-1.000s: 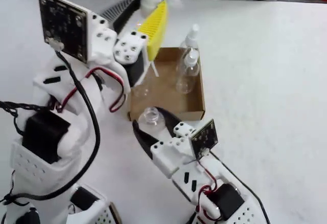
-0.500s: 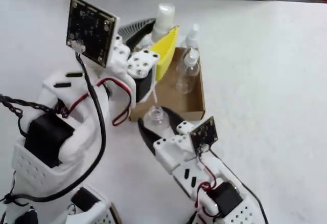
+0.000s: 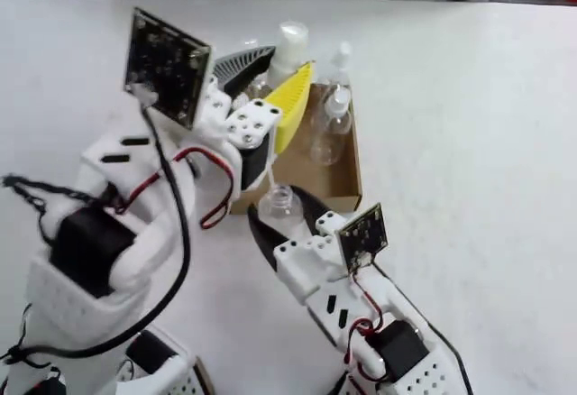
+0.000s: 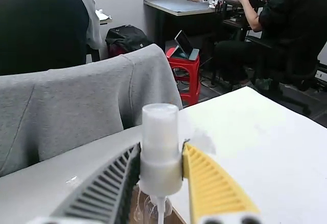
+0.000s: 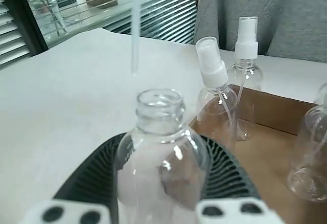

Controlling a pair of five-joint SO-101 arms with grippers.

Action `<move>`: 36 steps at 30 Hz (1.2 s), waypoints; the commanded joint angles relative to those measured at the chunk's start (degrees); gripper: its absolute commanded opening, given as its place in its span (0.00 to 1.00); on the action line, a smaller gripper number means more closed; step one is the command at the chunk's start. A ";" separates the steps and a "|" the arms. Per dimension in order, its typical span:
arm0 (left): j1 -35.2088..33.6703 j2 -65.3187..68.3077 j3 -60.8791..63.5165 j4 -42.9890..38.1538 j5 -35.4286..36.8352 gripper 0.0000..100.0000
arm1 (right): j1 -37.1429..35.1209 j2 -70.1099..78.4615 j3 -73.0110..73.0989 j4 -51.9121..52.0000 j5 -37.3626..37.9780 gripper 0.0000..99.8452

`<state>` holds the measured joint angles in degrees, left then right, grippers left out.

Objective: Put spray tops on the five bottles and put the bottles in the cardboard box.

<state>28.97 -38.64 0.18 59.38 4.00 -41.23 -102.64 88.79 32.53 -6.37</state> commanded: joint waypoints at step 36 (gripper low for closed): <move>2.51 -27.65 48.88 -20.75 7.65 0.05 | 0.92 -0.48 -0.62 0.04 0.53 0.02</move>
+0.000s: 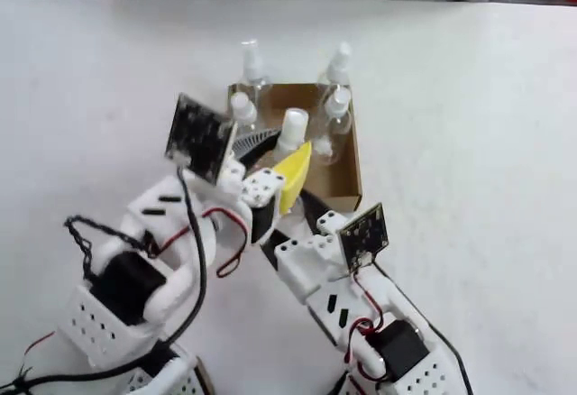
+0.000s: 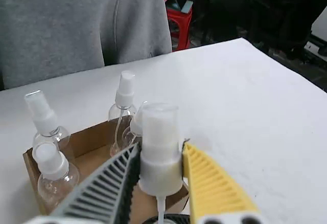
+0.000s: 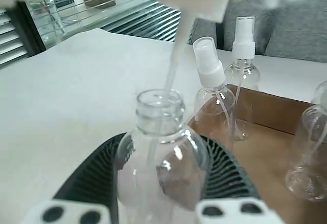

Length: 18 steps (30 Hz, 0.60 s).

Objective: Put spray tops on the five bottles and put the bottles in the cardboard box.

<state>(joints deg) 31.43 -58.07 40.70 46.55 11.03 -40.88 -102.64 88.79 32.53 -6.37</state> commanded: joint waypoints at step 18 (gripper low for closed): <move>-0.48 -26.86 24.97 -8.35 0.79 0.05 | 0.57 -0.48 -0.70 -0.04 0.53 0.02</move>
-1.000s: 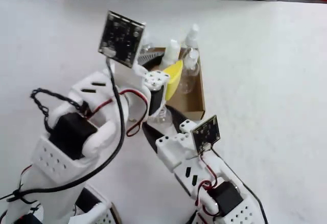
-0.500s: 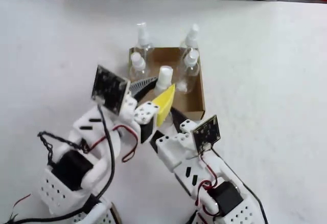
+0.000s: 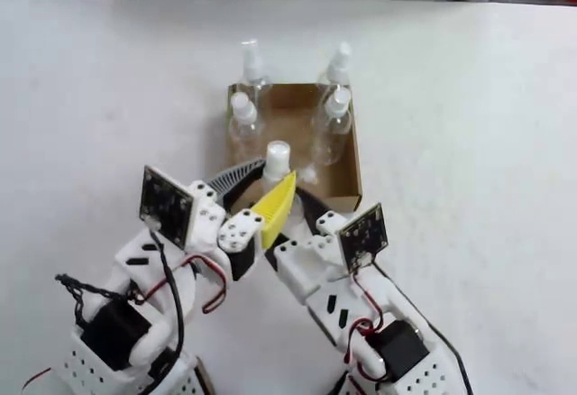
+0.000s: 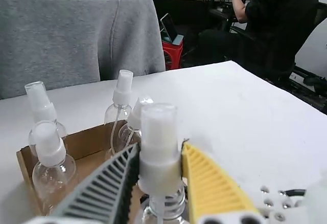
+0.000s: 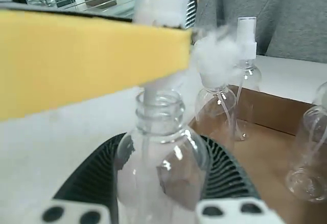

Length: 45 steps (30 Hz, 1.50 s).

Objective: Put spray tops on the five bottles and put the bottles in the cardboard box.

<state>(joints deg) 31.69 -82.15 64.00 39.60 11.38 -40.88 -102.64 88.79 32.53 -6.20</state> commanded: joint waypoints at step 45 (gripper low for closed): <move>6.37 -18.86 21.45 -7.47 -8.35 0.05 | 4.44 -0.48 -0.88 -0.04 0.35 0.02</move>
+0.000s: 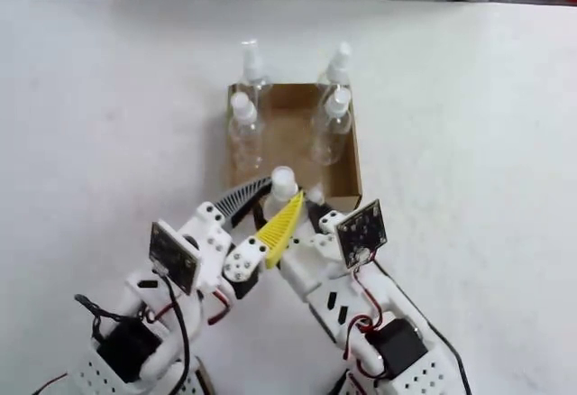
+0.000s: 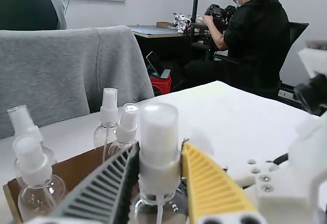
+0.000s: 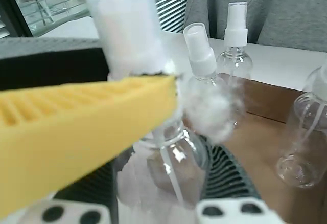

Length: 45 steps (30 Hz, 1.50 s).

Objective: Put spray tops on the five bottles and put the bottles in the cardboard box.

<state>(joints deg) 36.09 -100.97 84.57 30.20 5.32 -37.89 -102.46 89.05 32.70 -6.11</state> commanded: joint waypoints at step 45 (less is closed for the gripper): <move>-16.13 -0.13 -15.47 21.01 -2.55 0.04 | 19.38 -0.22 3.78 -23.78 0.62 0.02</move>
<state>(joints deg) 22.29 -100.97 72.00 50.95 3.21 -19.87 -102.55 93.80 12.48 -6.20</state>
